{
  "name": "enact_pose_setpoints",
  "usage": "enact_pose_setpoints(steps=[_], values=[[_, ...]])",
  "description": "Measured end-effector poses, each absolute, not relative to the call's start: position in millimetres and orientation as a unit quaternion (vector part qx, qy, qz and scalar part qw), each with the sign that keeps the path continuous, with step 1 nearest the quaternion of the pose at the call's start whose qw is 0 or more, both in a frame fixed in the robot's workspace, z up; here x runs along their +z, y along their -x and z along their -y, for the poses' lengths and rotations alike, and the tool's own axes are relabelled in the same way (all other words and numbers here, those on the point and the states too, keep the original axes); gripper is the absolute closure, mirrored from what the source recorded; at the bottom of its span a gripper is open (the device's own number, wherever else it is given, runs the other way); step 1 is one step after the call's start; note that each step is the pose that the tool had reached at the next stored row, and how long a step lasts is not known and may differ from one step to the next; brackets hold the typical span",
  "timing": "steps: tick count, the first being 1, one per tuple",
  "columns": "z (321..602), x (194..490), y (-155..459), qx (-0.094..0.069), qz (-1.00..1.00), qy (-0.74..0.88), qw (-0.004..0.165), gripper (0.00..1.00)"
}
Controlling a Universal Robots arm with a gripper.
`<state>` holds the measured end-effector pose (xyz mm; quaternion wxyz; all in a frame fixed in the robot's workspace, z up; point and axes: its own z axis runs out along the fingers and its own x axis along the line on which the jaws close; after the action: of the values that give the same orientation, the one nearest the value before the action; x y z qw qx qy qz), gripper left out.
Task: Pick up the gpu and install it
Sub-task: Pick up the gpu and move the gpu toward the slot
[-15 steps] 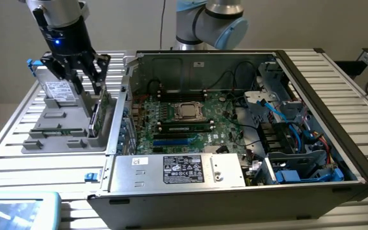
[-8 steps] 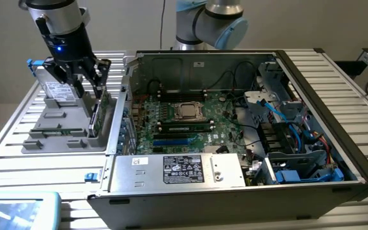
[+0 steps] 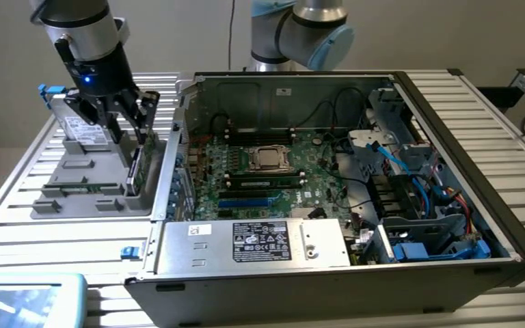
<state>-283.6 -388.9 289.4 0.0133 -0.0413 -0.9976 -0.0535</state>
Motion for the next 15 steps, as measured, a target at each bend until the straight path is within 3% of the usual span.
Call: enact_pose_setpoints(steps=[15], values=[[389.5, 262.1, 283.5, -0.053, 0.998, 0.041, 0.013, 0.51]])
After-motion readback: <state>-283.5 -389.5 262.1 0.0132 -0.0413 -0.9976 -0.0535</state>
